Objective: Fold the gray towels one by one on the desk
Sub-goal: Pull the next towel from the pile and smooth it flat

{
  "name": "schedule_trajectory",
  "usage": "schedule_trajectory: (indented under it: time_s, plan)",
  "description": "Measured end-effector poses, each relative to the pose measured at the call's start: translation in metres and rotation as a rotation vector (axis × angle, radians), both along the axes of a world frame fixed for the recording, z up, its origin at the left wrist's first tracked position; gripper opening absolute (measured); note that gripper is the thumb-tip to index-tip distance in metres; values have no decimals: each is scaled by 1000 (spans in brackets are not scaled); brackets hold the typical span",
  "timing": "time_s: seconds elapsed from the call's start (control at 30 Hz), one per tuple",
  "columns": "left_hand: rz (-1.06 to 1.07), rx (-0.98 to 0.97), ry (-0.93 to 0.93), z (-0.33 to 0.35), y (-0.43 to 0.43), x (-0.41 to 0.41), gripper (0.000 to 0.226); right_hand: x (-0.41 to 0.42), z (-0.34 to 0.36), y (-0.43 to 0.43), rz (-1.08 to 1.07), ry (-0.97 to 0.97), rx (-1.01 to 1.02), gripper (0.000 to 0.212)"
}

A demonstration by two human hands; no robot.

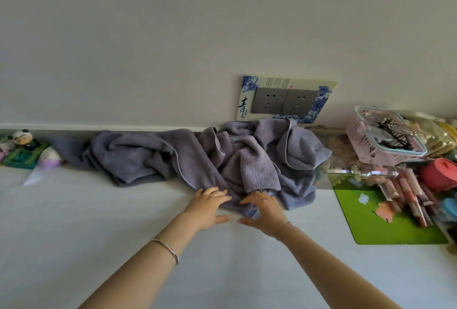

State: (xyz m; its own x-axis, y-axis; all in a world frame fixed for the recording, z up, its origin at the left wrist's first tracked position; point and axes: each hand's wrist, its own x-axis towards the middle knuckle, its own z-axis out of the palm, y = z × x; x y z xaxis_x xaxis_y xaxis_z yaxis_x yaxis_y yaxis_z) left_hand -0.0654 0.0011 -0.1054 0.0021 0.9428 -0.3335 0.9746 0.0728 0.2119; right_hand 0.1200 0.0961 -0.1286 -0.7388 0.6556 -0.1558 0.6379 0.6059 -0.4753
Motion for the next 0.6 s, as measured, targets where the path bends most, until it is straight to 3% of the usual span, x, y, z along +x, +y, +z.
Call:
schedule_trajectory:
  time_s: [0.07, 0.2, 0.27, 0.37, 0.47, 0.53, 0.6]
  plan:
    - [-4, 94, 4, -5, 2, -1, 66, -5, -1, 3, -5, 8, 30, 37]
    - [-36, 156, 76, -9, -2, 0, 50, -6, -6, -2, -49, 26, -10, 18]
    - [-56, 186, 51, -9, -8, -1, 40, -2, 1, -10, -69, 73, -129, 10]
    - [55, 245, -188, 3, -22, -6, 19, 5, 22, -23, -44, 137, -350, 21]
    - [141, 161, -427, 39, -37, -12, 22, 11, 56, -38, -124, 246, -515, 18]
    - [101, 139, -469, 74, -44, -16, 25, 14, 81, -49, -136, 261, -538, 13]
    - [67, 158, -519, 111, -48, -21, 25, 13, 106, -59, -64, 152, -454, 14]
